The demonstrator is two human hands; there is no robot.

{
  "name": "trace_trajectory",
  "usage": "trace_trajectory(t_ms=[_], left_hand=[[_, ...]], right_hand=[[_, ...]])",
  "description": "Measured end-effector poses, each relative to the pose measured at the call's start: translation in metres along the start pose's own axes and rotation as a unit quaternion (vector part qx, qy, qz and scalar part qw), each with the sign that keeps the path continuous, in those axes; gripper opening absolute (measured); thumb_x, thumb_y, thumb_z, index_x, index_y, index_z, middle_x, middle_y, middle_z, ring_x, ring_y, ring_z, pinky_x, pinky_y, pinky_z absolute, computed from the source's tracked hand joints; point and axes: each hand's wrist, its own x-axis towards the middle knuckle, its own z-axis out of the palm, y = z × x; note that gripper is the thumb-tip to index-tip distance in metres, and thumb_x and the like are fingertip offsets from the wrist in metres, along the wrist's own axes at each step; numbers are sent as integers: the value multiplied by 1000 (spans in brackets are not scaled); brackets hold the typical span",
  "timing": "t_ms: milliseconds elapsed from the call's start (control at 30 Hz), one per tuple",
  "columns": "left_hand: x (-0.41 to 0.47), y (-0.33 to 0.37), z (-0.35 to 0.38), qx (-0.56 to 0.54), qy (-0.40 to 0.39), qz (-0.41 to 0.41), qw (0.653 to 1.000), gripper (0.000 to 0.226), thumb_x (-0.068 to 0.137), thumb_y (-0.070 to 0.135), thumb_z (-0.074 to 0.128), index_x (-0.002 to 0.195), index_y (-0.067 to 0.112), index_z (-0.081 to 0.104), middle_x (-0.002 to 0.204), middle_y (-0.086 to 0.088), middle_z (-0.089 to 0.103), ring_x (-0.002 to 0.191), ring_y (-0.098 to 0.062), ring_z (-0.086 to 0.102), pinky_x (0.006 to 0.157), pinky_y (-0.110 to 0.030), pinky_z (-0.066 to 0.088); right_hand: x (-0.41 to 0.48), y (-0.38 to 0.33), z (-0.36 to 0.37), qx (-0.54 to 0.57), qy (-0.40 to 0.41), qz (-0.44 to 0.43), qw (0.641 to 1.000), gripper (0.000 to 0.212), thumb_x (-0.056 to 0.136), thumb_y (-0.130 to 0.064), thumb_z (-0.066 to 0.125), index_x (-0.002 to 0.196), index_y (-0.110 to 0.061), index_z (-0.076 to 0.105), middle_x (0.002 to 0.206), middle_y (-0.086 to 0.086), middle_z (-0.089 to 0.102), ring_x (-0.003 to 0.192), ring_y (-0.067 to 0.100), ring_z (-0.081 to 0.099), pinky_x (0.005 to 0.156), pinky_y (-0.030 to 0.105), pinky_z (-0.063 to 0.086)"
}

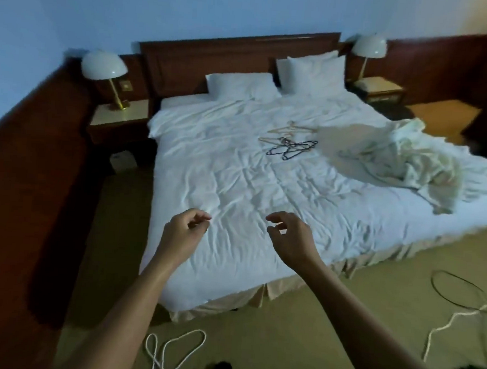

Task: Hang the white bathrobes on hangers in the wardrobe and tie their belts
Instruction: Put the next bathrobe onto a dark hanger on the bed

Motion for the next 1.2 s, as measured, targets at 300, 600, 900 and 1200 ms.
trace_trajectory(t_ms=[300, 600, 900, 1200], left_hand=[[183, 94, 131, 38, -197, 118, 973, 12, 92, 23, 67, 95, 31, 75, 91, 13, 74, 90, -6, 68, 82, -31, 55], [257, 194, 310, 41, -329, 187, 925, 9, 92, 25, 68, 95, 29, 75, 91, 8, 75, 88, -13, 70, 84, -39, 58], [314, 299, 485, 4, -341, 168, 925, 9, 91, 23, 68, 92, 29, 75, 89, 8, 76, 87, -13, 71, 84, -41, 59], [394, 352, 614, -10, -348, 150, 926, 10, 87, 27, 68, 89, 35, 75, 88, 9, 76, 89, -12, 71, 87, -41, 59]], right_hand=[[73, 78, -90, -30, 187, 141, 972, 24, 95, -18, 67, 118, -23, 72, 116, -6, 66, 90, 7, 62, 79, 23, 44], [108, 181, -191, -26, 326, 236, 915, 23, 91, -15, 68, 111, -24, 73, 103, -10, 62, 83, 6, 61, 80, 26, 45], [183, 300, -320, -33, 343, 241, 907, 22, 90, -13, 70, 109, -26, 73, 103, -10, 64, 82, -3, 60, 75, 22, 45], [286, 391, -411, -55, 301, 261, 915, 23, 91, -15, 68, 113, -24, 73, 109, -6, 67, 87, 11, 64, 79, 26, 46]])
